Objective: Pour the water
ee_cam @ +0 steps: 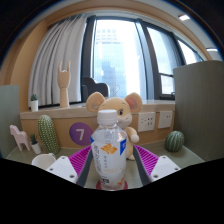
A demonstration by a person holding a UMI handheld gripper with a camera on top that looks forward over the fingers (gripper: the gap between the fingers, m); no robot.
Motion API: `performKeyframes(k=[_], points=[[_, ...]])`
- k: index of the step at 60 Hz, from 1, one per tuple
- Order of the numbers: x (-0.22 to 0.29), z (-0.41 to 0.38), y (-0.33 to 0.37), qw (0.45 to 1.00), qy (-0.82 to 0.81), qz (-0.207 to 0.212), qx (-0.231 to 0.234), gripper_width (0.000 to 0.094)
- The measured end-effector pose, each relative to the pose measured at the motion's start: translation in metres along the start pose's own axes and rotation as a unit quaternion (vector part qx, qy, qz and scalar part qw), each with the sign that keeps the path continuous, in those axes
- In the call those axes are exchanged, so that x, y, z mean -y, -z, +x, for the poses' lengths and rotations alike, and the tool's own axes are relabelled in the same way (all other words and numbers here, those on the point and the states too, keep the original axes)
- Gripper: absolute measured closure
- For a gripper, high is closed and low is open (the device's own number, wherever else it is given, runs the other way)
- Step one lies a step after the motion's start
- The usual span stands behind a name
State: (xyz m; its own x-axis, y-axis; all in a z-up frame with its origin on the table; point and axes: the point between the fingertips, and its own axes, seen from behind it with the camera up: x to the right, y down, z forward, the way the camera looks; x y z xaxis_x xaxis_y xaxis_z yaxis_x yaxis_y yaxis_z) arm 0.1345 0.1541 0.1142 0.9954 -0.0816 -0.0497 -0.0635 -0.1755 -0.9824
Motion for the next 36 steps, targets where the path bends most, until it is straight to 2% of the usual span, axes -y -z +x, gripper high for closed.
performKeyframes(k=[2,4,20,36], points=[[-0.002,0.002,0.004,1.0,-0.001,-0.004,-0.004,0.01],[-0.004,0.004,0.008,1.0,-0.003,-0.007,-0.009,0.0077],[-0.044,0.0,0.093,0.999,0.025,-0.038,-0.016,0.0087],[-0.09,-0.032,0.204,0.997,0.032,-0.067,-0.002,0.0073]])
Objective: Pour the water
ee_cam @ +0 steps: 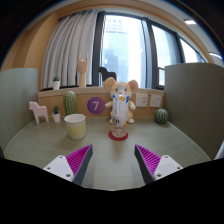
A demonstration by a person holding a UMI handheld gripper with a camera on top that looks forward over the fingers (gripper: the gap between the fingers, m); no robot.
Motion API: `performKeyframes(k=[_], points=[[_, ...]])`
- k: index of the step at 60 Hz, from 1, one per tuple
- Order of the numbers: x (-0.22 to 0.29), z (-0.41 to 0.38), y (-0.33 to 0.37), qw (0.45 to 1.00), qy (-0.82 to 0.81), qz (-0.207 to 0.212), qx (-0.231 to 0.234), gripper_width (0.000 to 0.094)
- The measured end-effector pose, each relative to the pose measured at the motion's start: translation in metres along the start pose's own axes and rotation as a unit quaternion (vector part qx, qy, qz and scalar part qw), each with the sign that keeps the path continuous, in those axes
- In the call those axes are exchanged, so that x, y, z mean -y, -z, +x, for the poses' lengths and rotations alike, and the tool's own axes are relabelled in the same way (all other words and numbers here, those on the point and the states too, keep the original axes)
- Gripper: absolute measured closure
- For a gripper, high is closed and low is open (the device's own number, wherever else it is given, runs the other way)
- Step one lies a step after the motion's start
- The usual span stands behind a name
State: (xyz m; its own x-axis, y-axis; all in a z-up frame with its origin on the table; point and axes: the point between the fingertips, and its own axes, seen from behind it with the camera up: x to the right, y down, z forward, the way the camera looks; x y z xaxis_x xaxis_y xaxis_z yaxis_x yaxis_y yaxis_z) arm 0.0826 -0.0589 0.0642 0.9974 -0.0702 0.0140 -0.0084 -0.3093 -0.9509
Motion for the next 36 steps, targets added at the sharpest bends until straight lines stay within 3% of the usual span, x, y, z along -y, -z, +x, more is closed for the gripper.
performKeyframes(k=[6,14,36], points=[[-0.003,-0.019,0.038,1.0,-0.006,-0.008,0.019,0.007],[0.018,-0.036,0.08,0.999,-0.012,0.013,0.041,0.0072],[0.042,-0.026,0.139,0.999,-0.002,0.027,0.026,0.0071]])
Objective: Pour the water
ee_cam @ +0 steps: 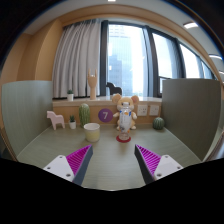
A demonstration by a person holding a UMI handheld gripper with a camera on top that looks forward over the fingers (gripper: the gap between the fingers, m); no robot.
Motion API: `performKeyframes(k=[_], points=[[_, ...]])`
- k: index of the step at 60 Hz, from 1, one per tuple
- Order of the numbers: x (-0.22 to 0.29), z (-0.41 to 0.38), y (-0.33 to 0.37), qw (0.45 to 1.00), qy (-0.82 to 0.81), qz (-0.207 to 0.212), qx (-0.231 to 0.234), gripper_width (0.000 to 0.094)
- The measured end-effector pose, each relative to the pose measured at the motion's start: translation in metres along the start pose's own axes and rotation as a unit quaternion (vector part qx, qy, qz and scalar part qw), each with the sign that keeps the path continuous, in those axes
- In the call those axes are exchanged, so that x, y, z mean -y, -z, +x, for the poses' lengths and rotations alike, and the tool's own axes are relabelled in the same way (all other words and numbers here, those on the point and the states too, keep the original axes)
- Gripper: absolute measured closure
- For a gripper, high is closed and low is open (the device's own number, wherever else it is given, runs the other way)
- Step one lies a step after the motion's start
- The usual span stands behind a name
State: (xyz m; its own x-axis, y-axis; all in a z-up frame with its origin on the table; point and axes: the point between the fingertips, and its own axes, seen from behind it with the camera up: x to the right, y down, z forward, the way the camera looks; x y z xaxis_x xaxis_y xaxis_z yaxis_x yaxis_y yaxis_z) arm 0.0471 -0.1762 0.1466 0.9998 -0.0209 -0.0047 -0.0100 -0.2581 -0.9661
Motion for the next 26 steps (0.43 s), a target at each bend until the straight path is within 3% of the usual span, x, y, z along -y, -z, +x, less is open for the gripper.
performKeyframes(k=[26], points=[[0.028,0.005,0.039,0.999,-0.014,0.035,-0.005,0.0075]])
